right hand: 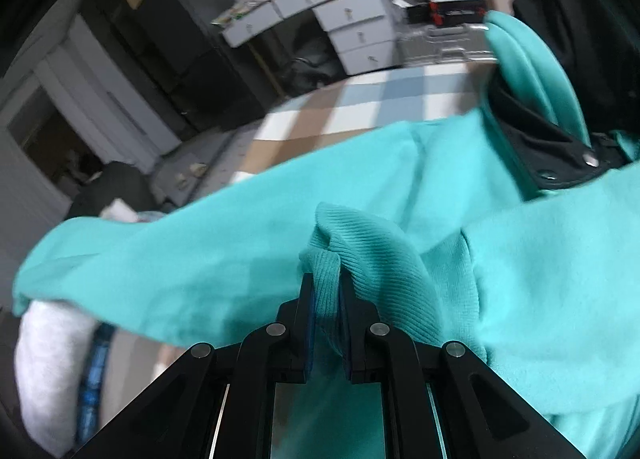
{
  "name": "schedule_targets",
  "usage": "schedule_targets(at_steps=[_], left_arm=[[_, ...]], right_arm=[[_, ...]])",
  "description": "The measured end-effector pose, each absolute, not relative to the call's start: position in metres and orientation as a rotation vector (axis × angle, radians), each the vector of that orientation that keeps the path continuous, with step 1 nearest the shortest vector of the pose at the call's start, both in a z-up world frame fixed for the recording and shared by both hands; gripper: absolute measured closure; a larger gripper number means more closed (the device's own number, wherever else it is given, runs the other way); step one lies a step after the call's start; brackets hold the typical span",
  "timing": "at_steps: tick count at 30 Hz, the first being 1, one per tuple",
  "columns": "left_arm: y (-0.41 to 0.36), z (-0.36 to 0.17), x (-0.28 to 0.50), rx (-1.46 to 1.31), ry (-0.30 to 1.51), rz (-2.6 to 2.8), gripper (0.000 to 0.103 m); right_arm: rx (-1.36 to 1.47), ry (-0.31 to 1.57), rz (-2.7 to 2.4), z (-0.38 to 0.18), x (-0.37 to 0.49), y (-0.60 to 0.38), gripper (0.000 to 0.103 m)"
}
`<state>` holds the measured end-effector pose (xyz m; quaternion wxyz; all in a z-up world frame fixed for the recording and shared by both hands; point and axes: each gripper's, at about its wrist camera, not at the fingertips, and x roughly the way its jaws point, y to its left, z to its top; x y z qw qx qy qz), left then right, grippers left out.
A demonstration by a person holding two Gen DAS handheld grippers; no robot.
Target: Fold large clothes
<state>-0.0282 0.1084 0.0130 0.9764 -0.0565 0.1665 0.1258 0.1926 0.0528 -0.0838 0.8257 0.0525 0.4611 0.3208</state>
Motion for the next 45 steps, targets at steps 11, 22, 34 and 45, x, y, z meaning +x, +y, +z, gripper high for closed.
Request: schedule_targets(at_steps=[11, 22, 34, 45], left_arm=[[0.109, 0.013, -0.035, -0.091, 0.338, 0.269, 0.001], [0.113, 0.015, -0.039, -0.128, 0.335, 0.261, 0.001], [0.093, 0.006, -0.026, -0.058, 0.374, 0.272, 0.001], [0.084, 0.005, -0.022, -0.072, 0.414, 0.231, 0.001]], right_arm=[[0.105, 1.094, 0.726, -0.096, 0.199, 0.072, 0.076], [0.148, 0.924, 0.660, -0.016, 0.193, -0.062, 0.018], [-0.281, 1.166, -0.020, -0.090, 0.277, -0.206, 0.024], [-0.097, 1.054, 0.222, -0.029, 0.265, -0.222, 0.032]])
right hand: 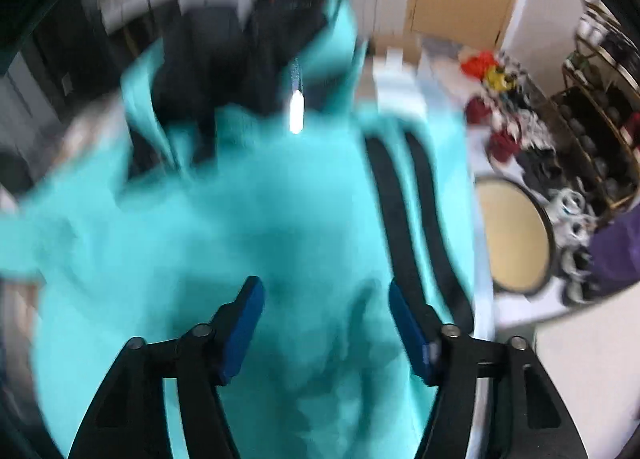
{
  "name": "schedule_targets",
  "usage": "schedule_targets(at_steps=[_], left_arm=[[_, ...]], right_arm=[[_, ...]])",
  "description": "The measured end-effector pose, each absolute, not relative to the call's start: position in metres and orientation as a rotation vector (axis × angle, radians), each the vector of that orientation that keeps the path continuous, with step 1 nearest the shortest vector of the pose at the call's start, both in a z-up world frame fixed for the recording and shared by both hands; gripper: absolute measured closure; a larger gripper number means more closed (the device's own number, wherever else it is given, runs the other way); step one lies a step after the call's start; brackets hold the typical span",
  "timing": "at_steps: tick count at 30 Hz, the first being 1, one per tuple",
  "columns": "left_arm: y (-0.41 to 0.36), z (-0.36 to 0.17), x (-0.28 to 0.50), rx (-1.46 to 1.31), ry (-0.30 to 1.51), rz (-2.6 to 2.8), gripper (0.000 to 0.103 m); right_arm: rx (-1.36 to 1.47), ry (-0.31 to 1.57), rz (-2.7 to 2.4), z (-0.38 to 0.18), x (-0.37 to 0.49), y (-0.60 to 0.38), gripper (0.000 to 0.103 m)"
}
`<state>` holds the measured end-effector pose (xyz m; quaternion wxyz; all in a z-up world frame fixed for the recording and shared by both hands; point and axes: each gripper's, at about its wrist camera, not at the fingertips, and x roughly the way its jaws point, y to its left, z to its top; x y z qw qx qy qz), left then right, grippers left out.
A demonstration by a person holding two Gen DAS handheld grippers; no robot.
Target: Fold large clothes
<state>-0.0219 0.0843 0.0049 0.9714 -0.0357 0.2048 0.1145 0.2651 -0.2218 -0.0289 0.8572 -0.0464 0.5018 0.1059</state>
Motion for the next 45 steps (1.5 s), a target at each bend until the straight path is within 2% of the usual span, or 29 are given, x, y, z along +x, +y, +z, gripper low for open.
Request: schedule_targets(at_steps=[4, 9, 10, 11, 12, 14, 19, 20, 21, 22, 24, 26, 27, 29, 30, 35, 39, 42, 45], left_arm=[[0.077, 0.003, -0.016, -0.053, 0.425, 0.223, 0.001], [0.071, -0.002, -0.007, -0.030, 0.464, 0.212, 0.001], [0.070, -0.002, -0.006, -0.027, 0.470, 0.211, 0.001], [0.071, -0.002, -0.006, -0.026, 0.474, 0.209, 0.001], [0.070, -0.002, -0.005, -0.027, 0.476, 0.208, 0.001], [0.070, -0.003, -0.004, -0.027, 0.484, 0.207, 0.001], [0.072, -0.003, -0.001, -0.046, 0.505, 0.202, 0.001], [0.071, -0.003, -0.001, -0.046, 0.507, 0.203, 0.001], [0.070, -0.003, -0.002, -0.044, 0.505, 0.204, 0.001], [0.069, -0.003, -0.002, -0.041, 0.503, 0.205, 0.001], [0.068, -0.002, -0.003, -0.032, 0.498, 0.210, 0.001], [0.068, -0.001, -0.006, -0.033, 0.497, 0.203, 0.001], [0.069, 0.000, -0.007, -0.035, 0.494, 0.201, 0.001], [0.070, 0.003, -0.009, -0.041, 0.486, 0.199, 0.001], [0.071, 0.003, -0.009, -0.046, 0.482, 0.197, 0.001], [0.071, 0.007, -0.013, -0.061, 0.460, 0.202, 0.001], [0.066, 0.005, -0.011, -0.041, 0.452, 0.218, 0.001], [0.063, 0.002, -0.007, -0.018, 0.451, 0.234, 0.001], [0.065, 0.000, -0.005, -0.010, 0.452, 0.243, 0.001]], right_arm=[[0.056, 0.982, 0.236, -0.014, 0.303, -0.227, 0.031], [0.175, 1.049, 0.222, -0.032, 0.352, -0.221, 0.031], [0.179, 1.057, 0.227, -0.035, 0.357, -0.217, 0.035], [0.173, 1.060, 0.238, -0.037, 0.362, -0.210, 0.056], [0.157, 1.062, 0.243, -0.037, 0.368, -0.207, 0.069], [0.127, 1.053, 0.224, -0.029, 0.376, -0.200, 0.084], [0.008, 0.850, 0.100, 0.026, 0.384, -0.187, 0.091], [-0.004, 0.810, 0.080, 0.034, 0.383, -0.187, 0.098], [-0.025, 0.762, 0.043, 0.043, 0.382, -0.187, 0.101], [-0.064, 0.693, -0.030, 0.052, 0.380, -0.191, 0.101], [-0.137, 0.699, -0.110, 0.048, 0.384, -0.196, 0.098], [-0.032, 0.761, -0.066, 0.039, 0.381, -0.219, 0.097], [0.045, 0.773, -0.017, 0.035, 0.373, -0.229, 0.092], [0.110, 0.787, 0.069, 0.027, 0.354, -0.244, 0.060], [0.094, 0.789, 0.103, 0.022, 0.340, -0.249, 0.055], [-0.003, 0.845, 0.203, -0.014, 0.287, -0.257, 0.052], [-0.138, 1.121, 0.134, -0.076, 0.292, -0.254, 0.055], [-0.251, 1.103, 0.101, -0.091, 0.284, -0.244, 0.055], [-0.232, 1.128, 0.092, -0.088, 0.285, -0.245, 0.054]])
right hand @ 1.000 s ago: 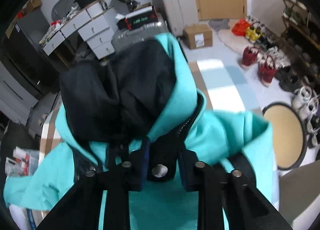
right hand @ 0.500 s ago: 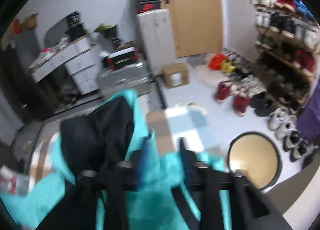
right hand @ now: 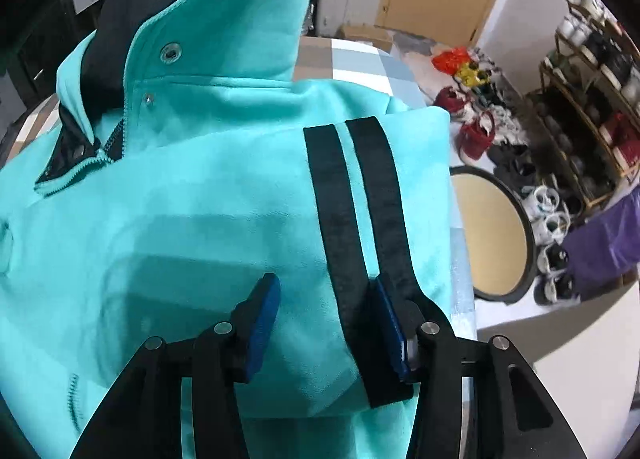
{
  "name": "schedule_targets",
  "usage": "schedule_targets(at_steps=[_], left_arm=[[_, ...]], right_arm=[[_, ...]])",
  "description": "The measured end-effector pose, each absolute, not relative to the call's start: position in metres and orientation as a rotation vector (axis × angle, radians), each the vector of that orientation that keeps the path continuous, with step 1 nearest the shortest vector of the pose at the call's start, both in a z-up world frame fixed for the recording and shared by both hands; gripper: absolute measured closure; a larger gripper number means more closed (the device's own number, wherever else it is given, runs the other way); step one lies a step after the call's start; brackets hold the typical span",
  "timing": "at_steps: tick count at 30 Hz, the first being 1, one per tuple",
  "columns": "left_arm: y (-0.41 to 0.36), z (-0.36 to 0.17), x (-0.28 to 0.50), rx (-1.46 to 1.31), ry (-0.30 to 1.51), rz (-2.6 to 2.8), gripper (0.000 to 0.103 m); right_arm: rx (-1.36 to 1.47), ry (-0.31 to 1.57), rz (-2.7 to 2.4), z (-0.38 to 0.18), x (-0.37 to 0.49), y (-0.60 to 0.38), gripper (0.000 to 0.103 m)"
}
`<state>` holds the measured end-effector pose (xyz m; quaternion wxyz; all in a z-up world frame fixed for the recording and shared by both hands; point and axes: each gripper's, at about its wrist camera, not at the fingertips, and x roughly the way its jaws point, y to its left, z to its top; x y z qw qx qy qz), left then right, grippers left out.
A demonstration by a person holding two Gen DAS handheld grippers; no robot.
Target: Fold large clothes
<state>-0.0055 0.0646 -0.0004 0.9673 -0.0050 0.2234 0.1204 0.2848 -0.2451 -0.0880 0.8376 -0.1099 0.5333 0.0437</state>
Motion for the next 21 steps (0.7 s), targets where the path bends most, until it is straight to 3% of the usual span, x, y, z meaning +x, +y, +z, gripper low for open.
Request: schedule_targets(at_steps=[5, 8, 12, 15, 21], left_arm=[[0.069, 0.001, -0.008, -0.027, 0.447, 0.247, 0.001], [0.070, 0.001, -0.008, -0.028, 0.443, 0.252, 0.001], [0.074, 0.001, -0.010, -0.038, 0.445, 0.258, 0.001], [0.078, 0.004, -0.013, -0.056, 0.437, 0.261, 0.001], [0.087, 0.006, -0.019, -0.087, 0.419, 0.279, 0.001]], right_arm=[[-0.140, 1.047, 0.153, -0.052, 0.275, -0.239, 0.054], [-0.170, 1.223, 0.178, -0.084, 0.274, -0.225, 0.055], [-0.255, 1.213, 0.176, -0.084, 0.259, -0.205, 0.055], [-0.167, 1.163, 0.297, -0.057, 0.232, -0.183, 0.057], [0.016, 1.112, 0.533, -0.016, 0.184, -0.121, 0.051]])
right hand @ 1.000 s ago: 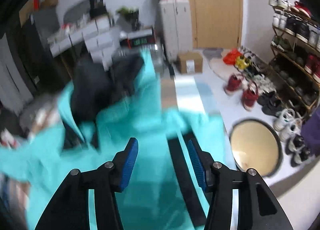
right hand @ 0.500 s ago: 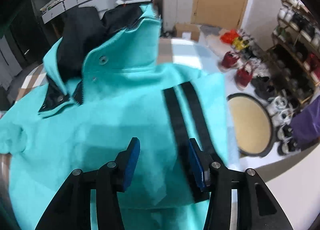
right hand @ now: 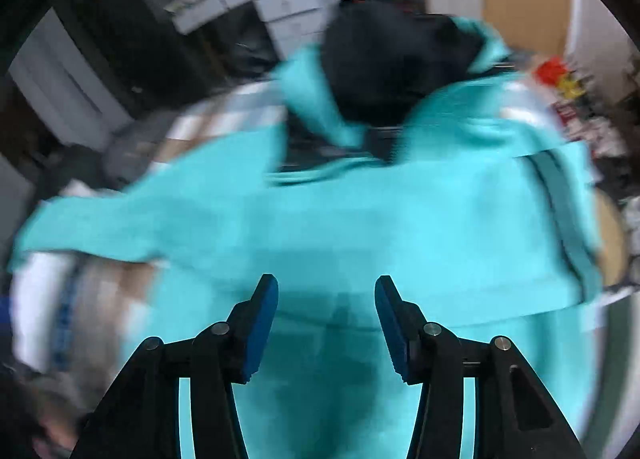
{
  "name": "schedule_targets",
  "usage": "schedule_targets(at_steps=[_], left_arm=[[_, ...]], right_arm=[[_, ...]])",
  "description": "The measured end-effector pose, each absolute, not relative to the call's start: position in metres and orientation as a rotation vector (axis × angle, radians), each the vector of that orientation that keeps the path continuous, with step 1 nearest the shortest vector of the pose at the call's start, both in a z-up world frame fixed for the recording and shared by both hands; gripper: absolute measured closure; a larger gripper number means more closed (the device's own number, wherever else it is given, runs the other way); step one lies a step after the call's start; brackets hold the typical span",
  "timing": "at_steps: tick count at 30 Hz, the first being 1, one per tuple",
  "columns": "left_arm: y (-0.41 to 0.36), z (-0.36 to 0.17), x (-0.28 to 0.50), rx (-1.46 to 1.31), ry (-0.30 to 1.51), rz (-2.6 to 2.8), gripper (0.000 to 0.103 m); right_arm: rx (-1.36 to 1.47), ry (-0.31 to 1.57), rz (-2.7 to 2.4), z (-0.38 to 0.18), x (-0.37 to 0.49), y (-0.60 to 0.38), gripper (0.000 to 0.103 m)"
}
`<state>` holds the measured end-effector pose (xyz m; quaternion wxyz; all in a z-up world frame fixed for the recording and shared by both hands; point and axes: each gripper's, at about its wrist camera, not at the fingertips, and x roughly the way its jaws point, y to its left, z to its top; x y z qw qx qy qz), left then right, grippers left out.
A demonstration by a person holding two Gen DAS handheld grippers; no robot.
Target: Fold large clothes
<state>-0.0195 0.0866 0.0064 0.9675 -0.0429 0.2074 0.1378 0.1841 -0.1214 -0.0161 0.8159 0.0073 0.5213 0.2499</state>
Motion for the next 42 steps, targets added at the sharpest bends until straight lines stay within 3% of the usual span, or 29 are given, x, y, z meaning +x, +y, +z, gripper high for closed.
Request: schedule_targets(at_steps=[3, 8, 11, 15, 24, 32, 36, 38, 42], left_arm=[[0.089, 0.005, -0.018, -0.082, 0.418, 0.293, 0.001], [0.097, 0.005, -0.017, -0.093, 0.419, 0.304, 0.001], [0.102, 0.005, -0.019, -0.103, 0.417, 0.300, 0.001], [0.108, 0.007, -0.021, -0.129, 0.414, 0.285, 0.001], [0.108, 0.008, -0.024, -0.152, 0.408, 0.270, 0.001], [0.101, 0.004, -0.019, -0.113, 0.418, 0.286, 0.001], [0.101, 0.003, -0.015, -0.115, 0.429, 0.287, 0.001], [0.099, 0.002, -0.012, -0.107, 0.439, 0.288, 0.001], [0.098, -0.002, -0.001, -0.079, 0.464, 0.283, 0.001]], right_arm=[[0.072, 1.196, 0.551, -0.029, 0.185, -0.081, 0.050], [-0.121, 1.188, 0.436, -0.068, 0.203, -0.032, 0.050], [-0.138, 1.285, 0.399, -0.100, 0.202, -0.033, 0.050], [-0.273, 1.211, 0.419, -0.092, 0.178, -0.029, 0.051], [-0.182, 1.012, 0.213, -0.022, 0.197, -0.157, 0.050], [-0.104, 1.211, -0.067, -0.079, 0.249, -0.275, 0.050], [-0.046, 1.231, 0.012, -0.087, 0.233, -0.292, 0.050], [0.023, 1.201, 0.038, -0.074, 0.216, -0.298, 0.055], [0.174, 1.061, 0.231, -0.020, 0.156, -0.282, 0.054]])
